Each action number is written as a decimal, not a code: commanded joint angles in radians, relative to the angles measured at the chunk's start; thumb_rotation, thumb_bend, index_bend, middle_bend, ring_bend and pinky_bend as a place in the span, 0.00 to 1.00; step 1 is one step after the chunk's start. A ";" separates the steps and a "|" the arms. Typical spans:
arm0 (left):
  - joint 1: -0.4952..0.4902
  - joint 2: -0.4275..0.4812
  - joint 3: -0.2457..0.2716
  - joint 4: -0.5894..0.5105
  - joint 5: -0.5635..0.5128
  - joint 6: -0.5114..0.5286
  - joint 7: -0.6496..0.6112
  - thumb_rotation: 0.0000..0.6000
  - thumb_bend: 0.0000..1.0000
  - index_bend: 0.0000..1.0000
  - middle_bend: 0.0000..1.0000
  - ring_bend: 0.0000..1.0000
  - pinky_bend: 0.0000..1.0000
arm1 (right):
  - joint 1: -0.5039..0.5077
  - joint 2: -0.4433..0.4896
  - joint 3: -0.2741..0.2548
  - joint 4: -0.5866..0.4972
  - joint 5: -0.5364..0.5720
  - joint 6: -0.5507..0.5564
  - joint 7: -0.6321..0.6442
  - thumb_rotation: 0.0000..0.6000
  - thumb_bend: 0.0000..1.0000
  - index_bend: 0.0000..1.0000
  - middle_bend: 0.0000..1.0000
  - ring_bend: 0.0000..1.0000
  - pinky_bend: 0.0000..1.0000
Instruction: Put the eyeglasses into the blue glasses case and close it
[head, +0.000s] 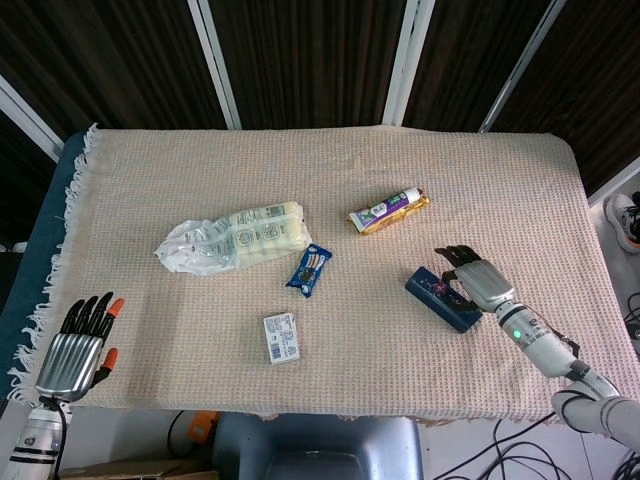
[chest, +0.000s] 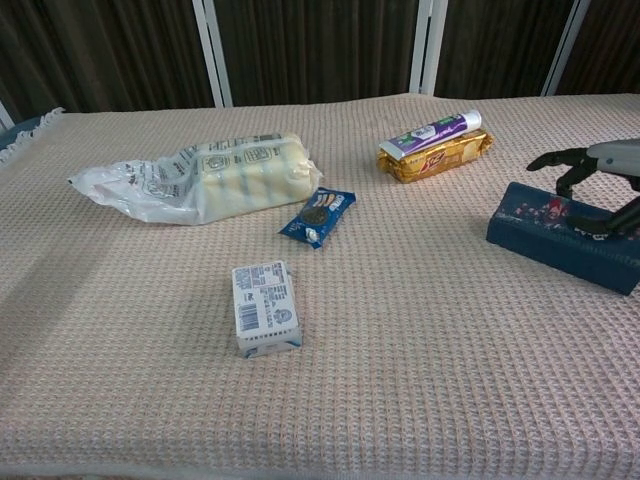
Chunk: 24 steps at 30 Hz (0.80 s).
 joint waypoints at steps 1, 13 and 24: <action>-0.001 -0.001 0.000 0.000 -0.001 -0.001 0.001 1.00 0.42 0.00 0.00 0.03 0.09 | -0.005 -0.016 0.001 0.028 -0.001 0.002 0.025 1.00 0.63 0.60 0.14 0.00 0.00; -0.003 -0.001 0.002 -0.002 -0.003 -0.005 0.005 1.00 0.42 0.00 0.00 0.03 0.09 | -0.012 -0.043 0.025 0.106 0.022 0.001 0.044 1.00 0.48 0.42 0.07 0.00 0.00; -0.001 0.004 0.003 0.000 0.016 0.014 -0.018 1.00 0.42 0.00 0.00 0.03 0.09 | -0.112 0.017 0.065 0.019 0.033 0.226 -0.079 1.00 0.37 0.26 0.03 0.00 0.00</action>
